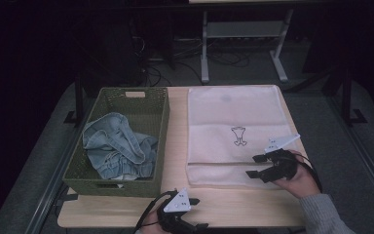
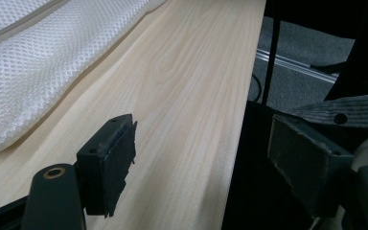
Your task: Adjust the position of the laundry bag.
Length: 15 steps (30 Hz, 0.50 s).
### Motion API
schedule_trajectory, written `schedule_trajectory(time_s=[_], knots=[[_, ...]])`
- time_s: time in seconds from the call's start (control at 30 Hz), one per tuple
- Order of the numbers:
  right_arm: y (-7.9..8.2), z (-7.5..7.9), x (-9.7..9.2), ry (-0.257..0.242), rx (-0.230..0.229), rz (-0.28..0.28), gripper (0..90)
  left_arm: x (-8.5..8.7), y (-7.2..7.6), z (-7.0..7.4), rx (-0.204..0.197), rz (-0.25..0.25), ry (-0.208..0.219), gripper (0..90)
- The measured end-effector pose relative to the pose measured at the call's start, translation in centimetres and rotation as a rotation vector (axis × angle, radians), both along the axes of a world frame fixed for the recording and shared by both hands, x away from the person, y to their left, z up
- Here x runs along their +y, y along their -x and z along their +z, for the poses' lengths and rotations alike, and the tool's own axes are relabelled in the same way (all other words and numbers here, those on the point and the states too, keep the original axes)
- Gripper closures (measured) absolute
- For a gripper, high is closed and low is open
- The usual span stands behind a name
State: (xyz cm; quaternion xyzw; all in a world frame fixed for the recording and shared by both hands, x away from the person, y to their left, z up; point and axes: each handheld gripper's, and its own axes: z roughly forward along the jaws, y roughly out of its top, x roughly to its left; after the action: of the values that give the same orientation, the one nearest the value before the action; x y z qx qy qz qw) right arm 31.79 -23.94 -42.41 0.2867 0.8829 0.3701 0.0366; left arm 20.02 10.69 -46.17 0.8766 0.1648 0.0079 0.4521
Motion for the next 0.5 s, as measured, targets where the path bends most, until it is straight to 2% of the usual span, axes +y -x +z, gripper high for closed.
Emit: schedule_trajectory(time_s=[0.07, 0.13, 0.3, 0.37, 0.43, 0.5], knots=[[-0.9, -0.2, 0.4, 0.028, 0.005, -0.007, 32.1, 0.1, 0.0, 0.1, 0.001, 0.002, 0.009, 24.4], [-1.6, -0.4, 0.7, 0.022, 0.005, 0.001, 34.9, 0.2, 0.0, 0.2, 0.002, 0.008, 0.016, 24.4], [-3.2, -1.3, 1.7, 0.084, 0.032, -0.011, 38.0, 0.2, -0.1, 0.1, 0.005, 0.011, 0.016, 24.4], [-3.6, -1.7, 2.1, 0.093, 0.038, -0.015, 40.8, 0.2, -0.1, 0.0, 0.01, 0.01, 0.013, 24.4], [-4.0, -2.1, 2.4, 0.1, 0.066, -0.022, 42.4, 0.1, -0.1, 0.0, 0.014, 0.013, 0.017, 24.4], [-4.1, -2.5, 2.6, 0.117, 0.057, -0.031, 42.8, 0.0, 0.0, -0.1, 0.011, 0.014, 0.01, 24.4]])
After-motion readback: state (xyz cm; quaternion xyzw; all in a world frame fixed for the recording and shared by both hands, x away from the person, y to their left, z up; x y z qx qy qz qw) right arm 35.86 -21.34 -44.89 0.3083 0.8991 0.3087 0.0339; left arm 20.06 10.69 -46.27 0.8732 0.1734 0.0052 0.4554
